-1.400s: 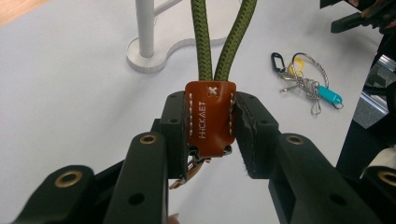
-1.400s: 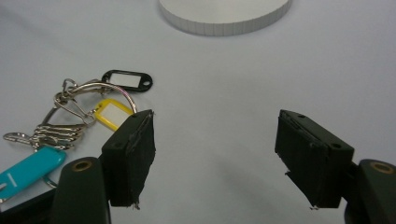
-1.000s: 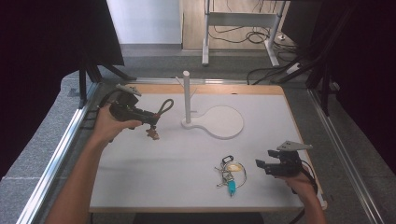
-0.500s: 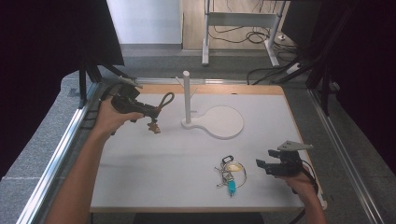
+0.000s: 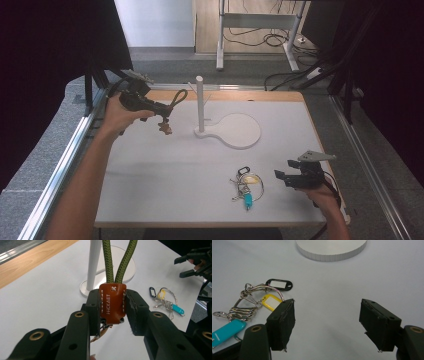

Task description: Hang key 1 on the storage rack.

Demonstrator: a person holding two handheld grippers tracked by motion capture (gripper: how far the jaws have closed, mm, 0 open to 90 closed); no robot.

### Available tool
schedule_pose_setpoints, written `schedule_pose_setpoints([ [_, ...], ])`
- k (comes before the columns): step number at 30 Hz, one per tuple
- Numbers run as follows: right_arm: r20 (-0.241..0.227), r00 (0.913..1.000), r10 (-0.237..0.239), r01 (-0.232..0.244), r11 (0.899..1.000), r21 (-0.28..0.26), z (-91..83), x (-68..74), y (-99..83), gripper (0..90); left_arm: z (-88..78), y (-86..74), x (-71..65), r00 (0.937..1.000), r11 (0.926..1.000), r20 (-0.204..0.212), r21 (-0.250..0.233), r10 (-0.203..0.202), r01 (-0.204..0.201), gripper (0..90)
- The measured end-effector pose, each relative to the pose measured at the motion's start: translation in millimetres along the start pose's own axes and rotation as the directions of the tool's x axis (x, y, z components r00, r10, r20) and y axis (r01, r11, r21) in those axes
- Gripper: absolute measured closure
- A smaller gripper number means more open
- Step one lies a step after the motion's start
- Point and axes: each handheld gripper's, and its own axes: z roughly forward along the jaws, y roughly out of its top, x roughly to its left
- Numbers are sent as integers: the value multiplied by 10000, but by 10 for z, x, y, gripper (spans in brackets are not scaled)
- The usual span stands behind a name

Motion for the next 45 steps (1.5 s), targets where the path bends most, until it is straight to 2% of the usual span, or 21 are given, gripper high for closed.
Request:
schedule_pose_setpoints([
  [14,-48,10000,-18,18,10000,20,-1,6,4,286,49,166,88,9999,10000,39,-3,-98,98,668],
  [20,-66,10000,-18,18,10000,35,16,12,2,287,108,226,174,9997,9998,95,9,-204,204,668],
  [25,-56,10000,-47,47,10000,9,24,27,8,286,192,276,293,9986,9986,23,12,-521,521,668],
  [30,-55,10000,-25,25,10000,43,28,19,0,287,255,336,343,9984,9983,20,117,-568,568,668],
  [43,-8,10000,-47,47,10000,35,5,25,-1,286,283,369,461,9964,9962,-104,190,-842,844,668],
  [45,-13,10000,-53,53,10000,20,6,30,-1,286,304,364,481,9955,9954,7,139,-945,944,668],
])
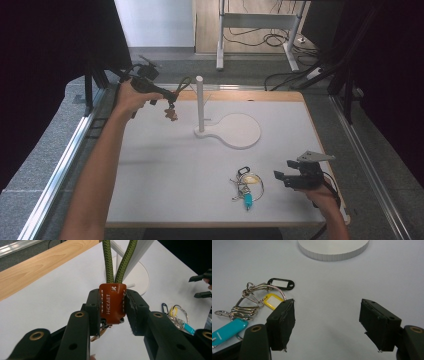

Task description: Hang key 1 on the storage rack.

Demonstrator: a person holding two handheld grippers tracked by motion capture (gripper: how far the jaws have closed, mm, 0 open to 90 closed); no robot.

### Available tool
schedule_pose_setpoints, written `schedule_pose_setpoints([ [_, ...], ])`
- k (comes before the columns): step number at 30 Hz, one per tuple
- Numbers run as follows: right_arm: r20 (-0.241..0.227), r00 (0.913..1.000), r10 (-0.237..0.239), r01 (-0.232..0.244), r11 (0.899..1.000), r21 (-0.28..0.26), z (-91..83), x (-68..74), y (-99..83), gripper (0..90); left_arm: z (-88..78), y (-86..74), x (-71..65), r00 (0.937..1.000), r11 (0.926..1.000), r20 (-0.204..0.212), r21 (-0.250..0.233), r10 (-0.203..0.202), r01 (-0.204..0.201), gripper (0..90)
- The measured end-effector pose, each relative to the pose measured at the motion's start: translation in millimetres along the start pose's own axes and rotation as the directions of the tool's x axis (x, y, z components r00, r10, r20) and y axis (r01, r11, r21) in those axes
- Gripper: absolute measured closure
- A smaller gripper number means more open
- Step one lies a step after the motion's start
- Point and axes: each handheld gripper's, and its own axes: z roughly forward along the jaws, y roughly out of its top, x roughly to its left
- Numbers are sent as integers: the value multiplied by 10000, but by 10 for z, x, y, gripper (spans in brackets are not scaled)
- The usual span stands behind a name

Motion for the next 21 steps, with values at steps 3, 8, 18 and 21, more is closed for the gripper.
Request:
schedule_pose_setpoints([
  [3,-9,10000,-20,20,10000,20,1,3,0,286,40,-6,29,9999,9999,12,22,-163,163,668],
  [8,86,9999,-95,96,9998,-161,-9,13,14,289,94,-3,51,9998,9997,-2,134,-200,200,667],
  [18,125,9999,-69,70,9999,-78,-3,3,-3,289,222,35,92,9997,9993,152,322,-208,203,667],
  [21,138,9999,-67,68,10000,-36,4,3,-7,288,248,32,89,9998,9989,121,443,-178,172,667],
])
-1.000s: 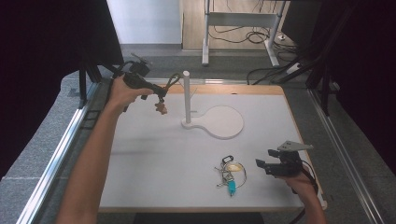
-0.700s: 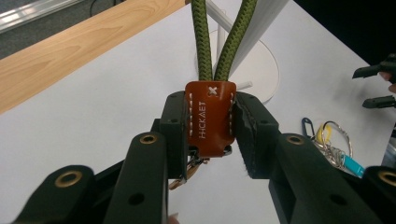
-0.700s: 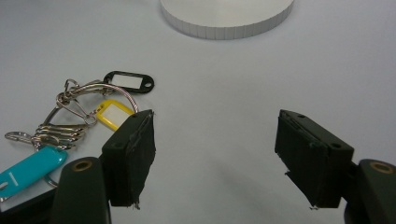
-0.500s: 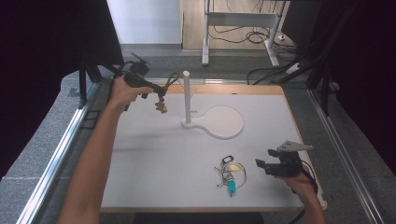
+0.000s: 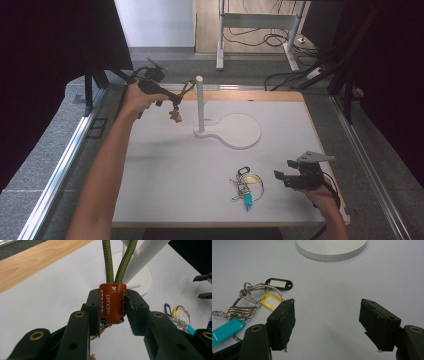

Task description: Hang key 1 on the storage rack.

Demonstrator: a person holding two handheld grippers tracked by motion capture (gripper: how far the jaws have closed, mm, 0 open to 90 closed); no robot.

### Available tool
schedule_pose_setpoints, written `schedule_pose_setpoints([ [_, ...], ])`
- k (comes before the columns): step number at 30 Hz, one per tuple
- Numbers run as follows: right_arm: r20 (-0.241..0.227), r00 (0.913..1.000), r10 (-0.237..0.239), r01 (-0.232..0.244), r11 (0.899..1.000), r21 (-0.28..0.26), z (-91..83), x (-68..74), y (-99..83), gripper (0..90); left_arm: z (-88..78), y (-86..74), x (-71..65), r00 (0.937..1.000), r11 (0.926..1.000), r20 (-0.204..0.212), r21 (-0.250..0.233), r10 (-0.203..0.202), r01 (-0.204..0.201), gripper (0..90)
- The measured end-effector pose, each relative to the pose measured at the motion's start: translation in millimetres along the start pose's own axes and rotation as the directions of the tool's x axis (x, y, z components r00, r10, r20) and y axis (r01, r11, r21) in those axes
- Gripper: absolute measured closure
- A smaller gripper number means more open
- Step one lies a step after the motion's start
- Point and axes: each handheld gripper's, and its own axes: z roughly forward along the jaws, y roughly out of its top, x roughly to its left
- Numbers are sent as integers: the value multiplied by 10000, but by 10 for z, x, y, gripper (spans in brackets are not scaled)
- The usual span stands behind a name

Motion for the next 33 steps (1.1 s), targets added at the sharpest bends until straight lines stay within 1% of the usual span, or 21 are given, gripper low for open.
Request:
schedule_pose_setpoints([
  [8,18,9999,-135,135,9999,74,24,24,2,289,90,-58,43,9999,9998,114,137,-124,122,666],
  [10,31,9999,-119,119,9999,89,25,20,1,289,104,-68,47,9996,9998,238,88,-157,155,667],
  [13,59,9999,-107,107,9999,89,28,15,-4,289,120,-73,48,9995,9998,256,73,-162,160,666],
  [23,80,9999,-114,113,9998,161,43,18,-12,288,201,-92,47,9992,9999,379,46,-137,136,658],
  [29,85,9999,-111,110,9998,160,44,18,-13,289,247,-86,43,9991,9999,419,112,-94,89,651],
  [31,92,9999,-115,113,9998,171,51,17,-17,288,260,-86,40,9987,9999,497,50,-91,88,645],
  [33,92,9999,-120,118,9997,207,54,16,-19,288,266,-90,33,9989,10000,462,38,-38,37,647],
])
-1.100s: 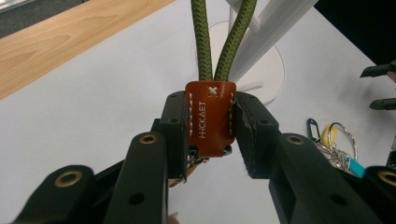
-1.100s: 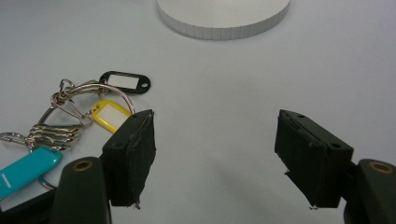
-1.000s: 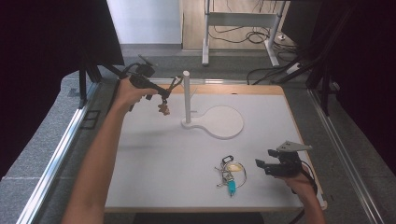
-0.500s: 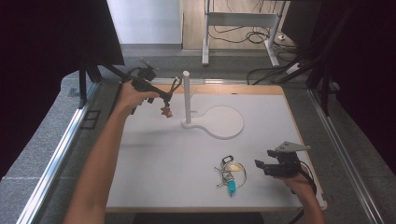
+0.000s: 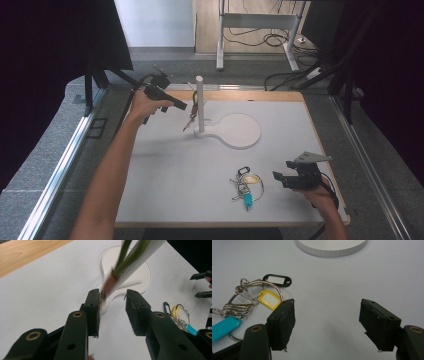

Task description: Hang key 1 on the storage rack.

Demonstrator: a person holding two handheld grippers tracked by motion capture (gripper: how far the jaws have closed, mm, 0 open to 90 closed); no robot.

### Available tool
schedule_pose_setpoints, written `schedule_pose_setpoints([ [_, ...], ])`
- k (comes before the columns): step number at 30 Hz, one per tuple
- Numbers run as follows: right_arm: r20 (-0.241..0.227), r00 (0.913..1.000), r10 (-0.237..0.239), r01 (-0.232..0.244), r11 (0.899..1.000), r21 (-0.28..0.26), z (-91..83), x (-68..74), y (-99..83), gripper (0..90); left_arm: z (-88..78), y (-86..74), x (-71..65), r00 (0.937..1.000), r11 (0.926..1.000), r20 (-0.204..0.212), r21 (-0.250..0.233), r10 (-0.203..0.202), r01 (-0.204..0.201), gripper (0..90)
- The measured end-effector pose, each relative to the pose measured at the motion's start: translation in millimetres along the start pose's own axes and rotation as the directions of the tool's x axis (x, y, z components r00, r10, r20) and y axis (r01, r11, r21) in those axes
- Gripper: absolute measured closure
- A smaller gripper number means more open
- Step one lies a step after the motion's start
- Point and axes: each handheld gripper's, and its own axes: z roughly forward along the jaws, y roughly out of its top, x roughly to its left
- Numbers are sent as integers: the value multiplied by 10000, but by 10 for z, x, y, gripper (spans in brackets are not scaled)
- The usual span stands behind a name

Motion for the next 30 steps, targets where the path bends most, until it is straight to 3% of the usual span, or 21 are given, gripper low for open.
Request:
schedule_pose_setpoints([
  [8,35,10000,0,0,10000,-68,-8,2,1,288,-68,-59,-71,9998,9997,-88,-145,180,-181,597],
  [14,25,10000,-23,23,10000,-94,-24,11,15,288,-239,-220,-274,9963,9956,-499,-586,704,-733,530],
  [23,43,9999,-121,122,9997,-209,-68,24,37,288,-327,-418,-528,9903,9883,-532,-762,1281,-1319,487],
  [30,74,9998,-160,162,9995,-261,-95,29,45,288,-330,-708,-760,9850,9800,-547,-1062,1635,-1686,470],
])
